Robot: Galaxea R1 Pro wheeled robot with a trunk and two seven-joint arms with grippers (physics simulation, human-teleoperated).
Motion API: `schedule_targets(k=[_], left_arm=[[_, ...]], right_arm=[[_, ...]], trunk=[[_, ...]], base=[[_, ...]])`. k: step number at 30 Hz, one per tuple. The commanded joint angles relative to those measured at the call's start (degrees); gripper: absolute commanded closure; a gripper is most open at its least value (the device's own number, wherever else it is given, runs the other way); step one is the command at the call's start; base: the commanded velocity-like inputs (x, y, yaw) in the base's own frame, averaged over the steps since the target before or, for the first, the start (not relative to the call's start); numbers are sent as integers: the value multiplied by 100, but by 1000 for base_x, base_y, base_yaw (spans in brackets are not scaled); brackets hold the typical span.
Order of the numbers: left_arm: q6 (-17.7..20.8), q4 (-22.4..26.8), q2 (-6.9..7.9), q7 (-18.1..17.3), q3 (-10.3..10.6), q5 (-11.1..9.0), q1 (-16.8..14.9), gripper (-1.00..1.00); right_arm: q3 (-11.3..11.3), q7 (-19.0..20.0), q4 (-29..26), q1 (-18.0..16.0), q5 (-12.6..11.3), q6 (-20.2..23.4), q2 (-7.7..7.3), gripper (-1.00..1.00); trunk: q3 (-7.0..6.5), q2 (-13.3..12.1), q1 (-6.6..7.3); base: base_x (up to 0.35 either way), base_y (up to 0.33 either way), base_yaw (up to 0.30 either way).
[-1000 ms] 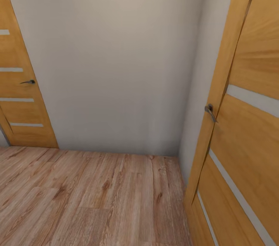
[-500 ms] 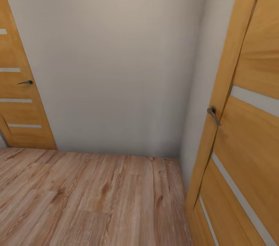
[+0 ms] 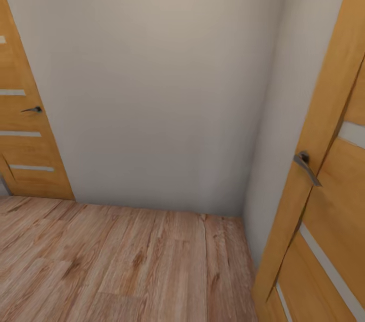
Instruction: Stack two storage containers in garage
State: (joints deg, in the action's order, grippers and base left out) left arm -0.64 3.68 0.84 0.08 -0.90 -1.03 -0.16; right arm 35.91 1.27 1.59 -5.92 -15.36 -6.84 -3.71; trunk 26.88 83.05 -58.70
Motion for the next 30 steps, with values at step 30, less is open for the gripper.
schedule_targets(k=[30], left_arm=[[-7,1,-4,6,-7,-11,-2,-100]], right_arm=[[48,13,17,-5,-64,-35,2,-100]], trunk=[[5,2,-3]], base=[[266,0,269]])
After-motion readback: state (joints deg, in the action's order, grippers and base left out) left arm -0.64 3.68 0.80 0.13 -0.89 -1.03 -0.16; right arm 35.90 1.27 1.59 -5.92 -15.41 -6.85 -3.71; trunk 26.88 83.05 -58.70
